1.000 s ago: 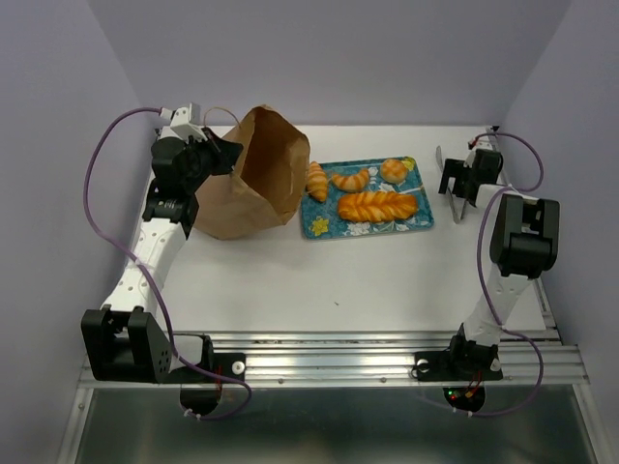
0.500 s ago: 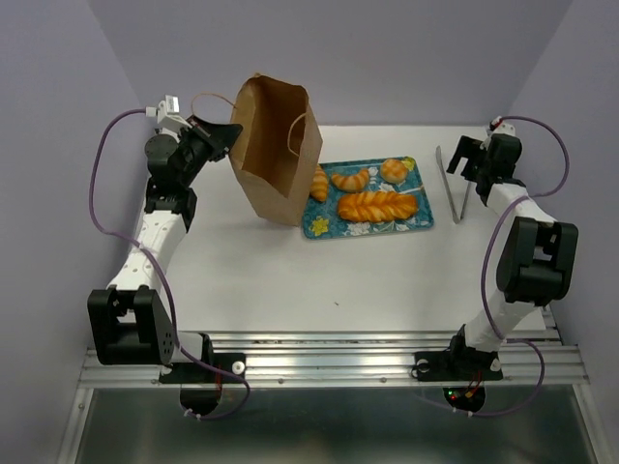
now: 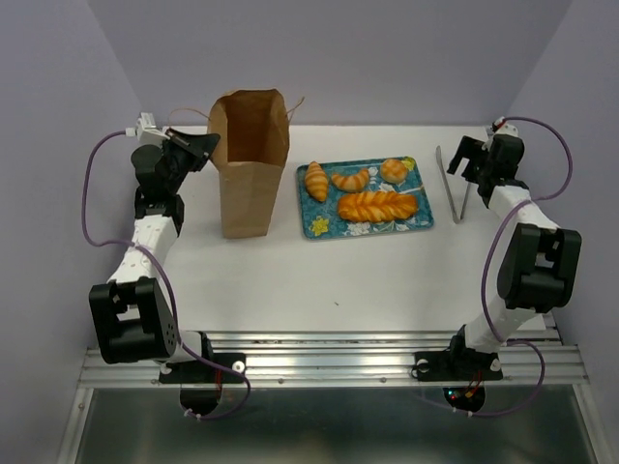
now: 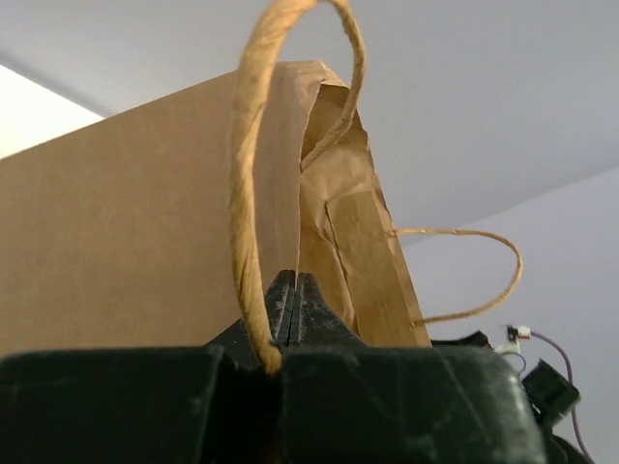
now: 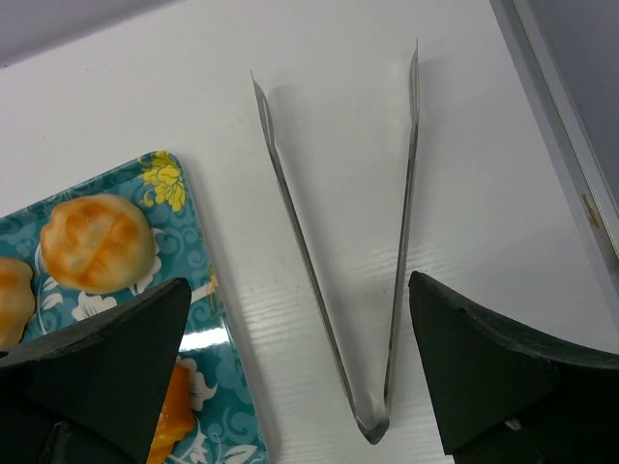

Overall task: Take the fake bread out of the paper bag
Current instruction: Adjust the paper bag at the center of the board, then reset both arms

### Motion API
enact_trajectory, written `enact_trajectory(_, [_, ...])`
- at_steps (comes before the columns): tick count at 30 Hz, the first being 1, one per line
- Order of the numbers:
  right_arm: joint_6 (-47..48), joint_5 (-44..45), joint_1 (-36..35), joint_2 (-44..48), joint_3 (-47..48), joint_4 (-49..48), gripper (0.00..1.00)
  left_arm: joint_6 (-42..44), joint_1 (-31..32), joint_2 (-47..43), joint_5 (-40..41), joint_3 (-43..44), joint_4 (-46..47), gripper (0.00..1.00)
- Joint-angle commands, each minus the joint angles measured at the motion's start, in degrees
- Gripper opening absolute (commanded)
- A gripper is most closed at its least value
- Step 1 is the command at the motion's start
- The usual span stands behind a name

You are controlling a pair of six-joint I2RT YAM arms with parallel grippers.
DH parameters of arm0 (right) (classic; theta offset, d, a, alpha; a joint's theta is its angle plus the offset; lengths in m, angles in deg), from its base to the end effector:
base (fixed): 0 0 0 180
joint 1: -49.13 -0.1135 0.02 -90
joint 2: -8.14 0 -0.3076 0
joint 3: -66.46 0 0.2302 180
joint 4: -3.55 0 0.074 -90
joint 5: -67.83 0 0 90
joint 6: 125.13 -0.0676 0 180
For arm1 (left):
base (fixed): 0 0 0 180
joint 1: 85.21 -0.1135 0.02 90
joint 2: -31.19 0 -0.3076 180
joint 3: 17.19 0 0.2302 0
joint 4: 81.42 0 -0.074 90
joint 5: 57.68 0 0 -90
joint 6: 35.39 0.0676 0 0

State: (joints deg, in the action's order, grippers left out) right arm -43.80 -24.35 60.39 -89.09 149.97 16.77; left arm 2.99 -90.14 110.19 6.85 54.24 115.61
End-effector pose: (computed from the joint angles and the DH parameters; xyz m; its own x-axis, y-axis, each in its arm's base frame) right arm 0.4012 -0.0772 0.2999 -0.4149 0.2362 -0.8787 0.2270 0.9621 0.1514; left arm 0.3240 -0.0012 0.4073 -0.1688 -0.7249 -0.6678 0.3426 0.5922 -0.7294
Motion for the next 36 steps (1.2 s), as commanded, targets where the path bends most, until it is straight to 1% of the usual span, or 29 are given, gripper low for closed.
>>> enact_trajectory(1, [-0.3,0.1,0.0,2.8,-0.6,-0.6,1.0,-1.6,-3.3,-1.6,-1.1,-1.3,4.2,0.0])
enact_trajectory(4, [-0.1,0.2,0.0,3.4,-0.5,0.0,1.0,-1.9,-5.4,0.2,-2.4,-2.3,4.4,0.0])
enact_trajectory(8, [-0.2,0.0,0.0,4.9,-0.8,0.0,1.0,-1.1,-7.1,-0.5,-1.7,-3.3,4.1,0.0])
enact_trajectory(11, [-0.4,-0.5,0.0,6.0,-0.9,0.0,1.0,0.2,-8.3,-1.2,-1.0,-2.9,1.8,0.27])
enact_trajectory(12, [-0.4,-0.6,0.0,6.3,-1.0,0.0,1.0,1.4,-8.3,-1.4,-0.9,-2.5,1.2,0.41])
enact_trajectory(13, [-0.5,-0.6,0.0,6.6,-1.2,0.0,1.0,2.0,-8.5,-1.7,-0.9,-2.3,0.2,0.49])
enact_trajectory(14, [-0.5,-0.7,0.0,6.9,-1.3,0.0,1.0,2.7,-8.5,-1.9,-0.8,-1.7,-0.4,0.59])
enact_trajectory(15, [-0.5,-0.6,0.0,7.1,-1.4,0.0,1.0,3.9,-8.5,-2.1,-1.1,-1.4,-0.8,0.64])
enact_trajectory(17, [-0.5,-0.5,0.0,7.7,-1.8,0.0,1.0,5.3,-8.5,-2.8,-1.2,-0.8,-2.2,0.98])
enact_trajectory(22, [-0.1,-0.7,0.0,8.8,-2.2,0.0,1.0,8.4,-8.5,-5.2,-0.8,1.0,-5.4,0.99])
enact_trajectory(25, [-0.1,-0.4,0.0,9.8,-2.3,0.4,1.0,10.5,-8.5,-7.0,-2.2,3.2,-8.0,0.99])
enact_trajectory(27, [-0.8,0.0,0.0,10.8,-2.2,0.9,1.0,13.8,-8.5,-8.3,-3.2,6.6,-10.9,0.99])
enact_trajectory(28, [-1.3,0.7,0.0,11.3,-2.0,1.0,1.0,14.9,-8.5,-8.9,-2.2,7.7,-14.7,0.99])
enact_trajectory(29, [-2.7,1.4,0.0,11.6,-2.0,1.5,1.0,17.1,-8.5,-10.3,-1.8,9.4,-16.2,0.99])
enact_trajectory(31, [-5.4,3.9,0.0,12.8,-1.1,1.7,1.0,18.8,-8.5,-12.7,2.3,11.0,-21.9,0.99])
enact_trajectory(34, [-8.5,8.2,0.0,14.2,0.7,5.0,1.0,22.2,-8.3,-15.5,5.7,11.9,-26.2,0.99])
enact_trajectory(35, [-10.4,10.0,0.0,14.3,1.5,7.5,1.0,22.9,-8.2,-17.8,6.4,11.9,-27.1,0.99])
enact_trajectory(36, [-11.3,13.5,0.0,14.6,2.3,8.9,1.0,23.2,-8.0,-19.3,8.8,10.5,-27.5,0.99])
